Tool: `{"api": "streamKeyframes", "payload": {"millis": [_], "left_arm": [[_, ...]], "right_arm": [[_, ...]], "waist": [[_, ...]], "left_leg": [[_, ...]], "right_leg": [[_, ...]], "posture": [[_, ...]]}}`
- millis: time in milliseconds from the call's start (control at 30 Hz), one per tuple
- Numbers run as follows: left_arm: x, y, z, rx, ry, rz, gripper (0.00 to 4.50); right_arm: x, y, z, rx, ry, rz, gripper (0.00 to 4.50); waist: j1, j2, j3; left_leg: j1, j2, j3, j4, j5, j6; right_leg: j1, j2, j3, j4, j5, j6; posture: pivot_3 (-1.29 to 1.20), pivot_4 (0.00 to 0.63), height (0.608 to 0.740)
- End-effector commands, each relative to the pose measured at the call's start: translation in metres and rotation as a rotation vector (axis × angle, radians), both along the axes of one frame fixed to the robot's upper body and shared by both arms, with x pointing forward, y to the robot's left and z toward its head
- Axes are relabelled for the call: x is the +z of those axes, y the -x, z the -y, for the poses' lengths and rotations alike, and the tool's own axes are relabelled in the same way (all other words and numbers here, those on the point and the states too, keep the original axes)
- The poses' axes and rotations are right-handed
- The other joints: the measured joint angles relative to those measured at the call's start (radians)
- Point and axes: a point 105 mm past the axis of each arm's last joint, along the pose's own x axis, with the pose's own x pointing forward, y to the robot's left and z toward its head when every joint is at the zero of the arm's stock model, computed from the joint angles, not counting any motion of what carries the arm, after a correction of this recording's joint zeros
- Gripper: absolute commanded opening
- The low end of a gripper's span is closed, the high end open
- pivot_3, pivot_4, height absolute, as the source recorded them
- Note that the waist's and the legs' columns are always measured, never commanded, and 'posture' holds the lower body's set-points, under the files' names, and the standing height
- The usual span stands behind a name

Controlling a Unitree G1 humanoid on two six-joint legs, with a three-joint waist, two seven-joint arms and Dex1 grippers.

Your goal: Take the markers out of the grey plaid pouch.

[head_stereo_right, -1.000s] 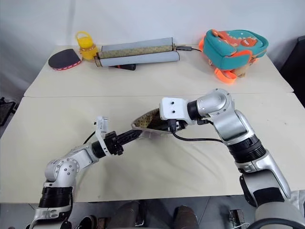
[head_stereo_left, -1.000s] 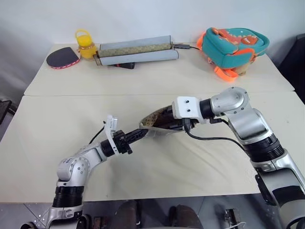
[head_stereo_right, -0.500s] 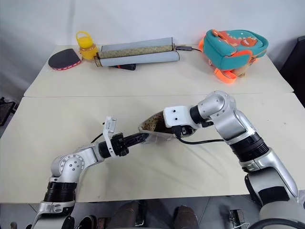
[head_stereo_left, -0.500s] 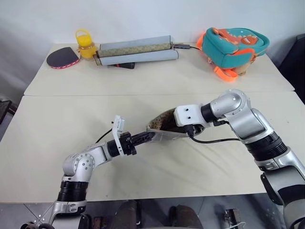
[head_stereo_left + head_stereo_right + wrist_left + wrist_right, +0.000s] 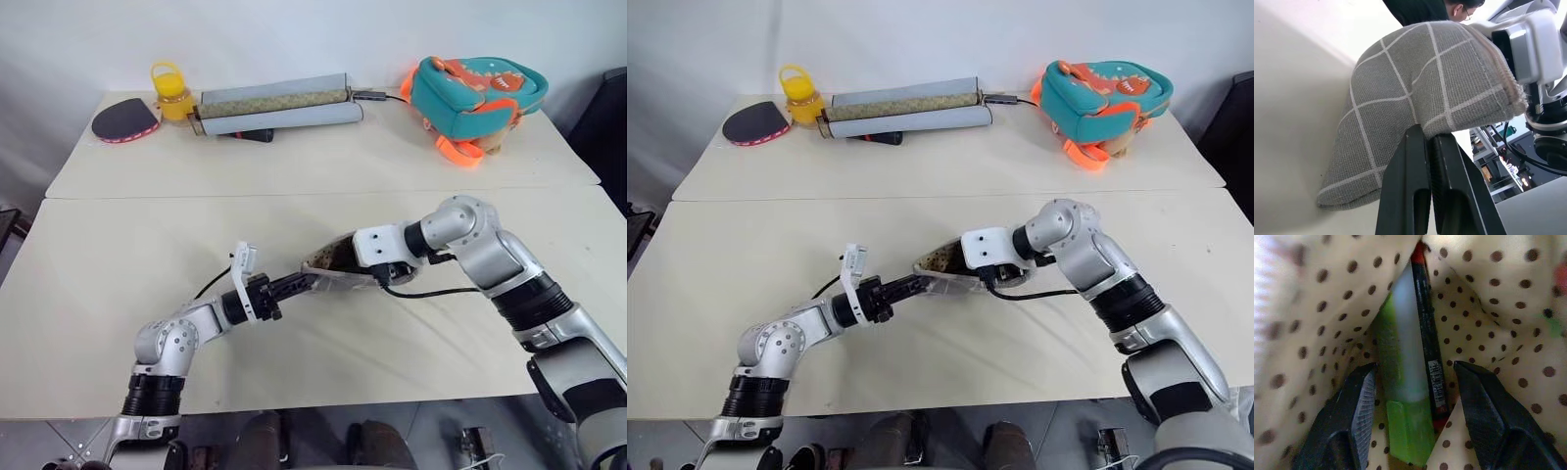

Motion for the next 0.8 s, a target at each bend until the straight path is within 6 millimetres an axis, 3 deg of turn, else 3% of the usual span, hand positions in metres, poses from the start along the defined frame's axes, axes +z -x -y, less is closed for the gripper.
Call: {"api": "streamKeyframes", "payload": {"millis": [33,100,233,300,400,800], "left_arm": [[-0.001,-0.001,-0.004,0.02,-0.007,0.007,0.0],[0.0,-0.002,-0.004,0.027,-0.005,0.008,0.0],[0.0,-0.001,-0.004,0.029,-0.001,0.012,0.0],[0.001,-0.001,-0.004,0.031,0.0,0.011,0.0],[0.0,0.0,-0.004,0.03,-0.007,0.012,0.0],[-0.001,0.001,-0.005,0.033,-0.019,0.02,0.0]], "right_arm": [[-0.004,-0.002,-0.001,-0.002,0.029,-0.003,2.6],[-0.005,-0.003,-0.003,0.008,0.024,0.006,2.43],[-0.012,0.0,-0.001,0.015,0.044,-0.007,1.45],[-0.012,0.001,-0.003,0.021,0.037,-0.006,1.33],[-0.009,0.002,-0.007,0.028,0.016,0.004,0.53],[0.029,0.015,-0.016,0.047,-0.158,-0.001,0.54]], "waist": [[-0.001,0.0,0.0],[-0.001,0.0,0.0],[-0.002,0.0,0.0],[-0.002,-0.001,0.0],[-0.001,-0.001,-0.001],[0.002,-0.001,-0.001]], "left_leg": [[0.0,0.0,0.0,0.0,0.0,0.0],[0.0,0.0,0.0,0.0,0.0,0.0],[0.0,0.0,0.0,0.0,0.0,0.0],[0.001,0.0,0.0,0.0,0.0,0.0],[0.001,0.0,0.0,0.0,0.0,0.0],[0.0,0.0,0.0,0.0,0.0,0.0]], "right_leg": [[0.0,0.0,0.0,0.0,0.0,0.0],[0.0,0.0,0.0,0.0,0.0,0.0],[0.0,0.0,0.0,0.0,0.0,0.0],[0.001,0.0,0.0,0.0,0.0,0.0],[0.001,0.0,0.001,0.0,0.0,0.0],[0.0,0.0,0.001,0.0,0.0,0.0]], "posture": [[0.0,0.15,0.74],[0.0,0.15,0.74],[0.0,0.15,0.74],[0.0,0.15,0.74],[0.0,0.15,0.74],[0.0,0.15,0.74]]}}
